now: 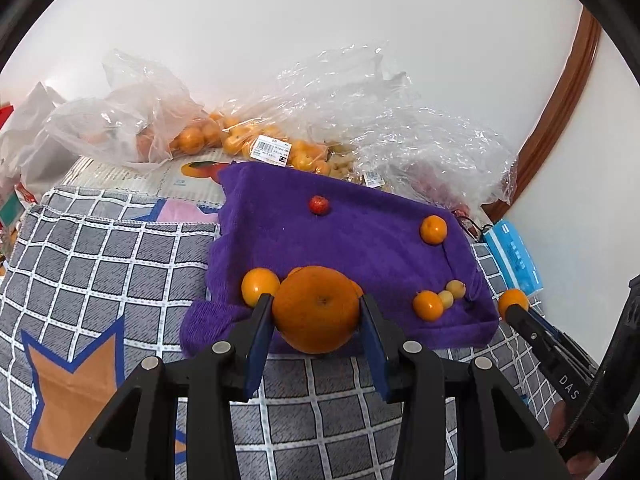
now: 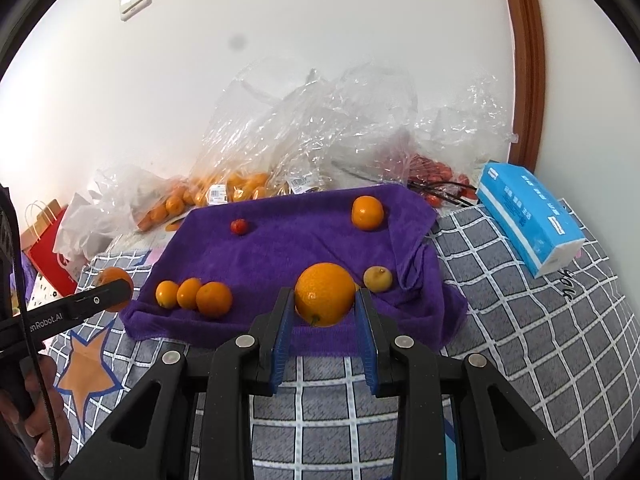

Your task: Organize fruits

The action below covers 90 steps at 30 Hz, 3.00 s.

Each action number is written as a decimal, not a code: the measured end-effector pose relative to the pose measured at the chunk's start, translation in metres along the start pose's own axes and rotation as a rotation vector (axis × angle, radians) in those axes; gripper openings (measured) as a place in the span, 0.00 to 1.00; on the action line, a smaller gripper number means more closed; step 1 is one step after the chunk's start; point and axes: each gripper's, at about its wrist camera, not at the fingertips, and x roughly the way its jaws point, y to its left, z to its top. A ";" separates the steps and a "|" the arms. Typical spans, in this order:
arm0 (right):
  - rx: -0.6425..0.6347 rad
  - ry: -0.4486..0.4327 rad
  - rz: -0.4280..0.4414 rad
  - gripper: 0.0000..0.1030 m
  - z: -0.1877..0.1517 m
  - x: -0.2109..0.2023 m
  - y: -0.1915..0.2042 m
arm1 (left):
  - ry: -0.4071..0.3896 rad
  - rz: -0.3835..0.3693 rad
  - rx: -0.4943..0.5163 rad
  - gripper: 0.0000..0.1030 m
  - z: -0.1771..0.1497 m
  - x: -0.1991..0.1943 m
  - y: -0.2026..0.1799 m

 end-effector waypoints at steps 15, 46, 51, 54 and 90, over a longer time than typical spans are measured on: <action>-0.008 0.038 0.013 0.30 0.012 0.055 -0.001 | 0.035 -0.001 -0.005 0.39 0.021 0.049 0.001; -0.048 0.098 -0.002 0.30 0.009 0.119 -0.002 | 0.108 0.032 0.025 0.39 0.029 0.108 -0.011; -0.016 0.089 0.012 0.36 0.014 0.101 -0.004 | 0.083 0.047 0.045 0.57 0.028 0.085 -0.018; -0.003 0.059 0.011 0.43 0.017 0.077 -0.002 | 0.042 0.057 0.065 0.64 0.021 0.059 -0.024; -0.001 -0.065 -0.121 0.93 -0.036 -0.107 0.002 | -0.136 0.153 0.125 0.93 -0.068 -0.094 -0.056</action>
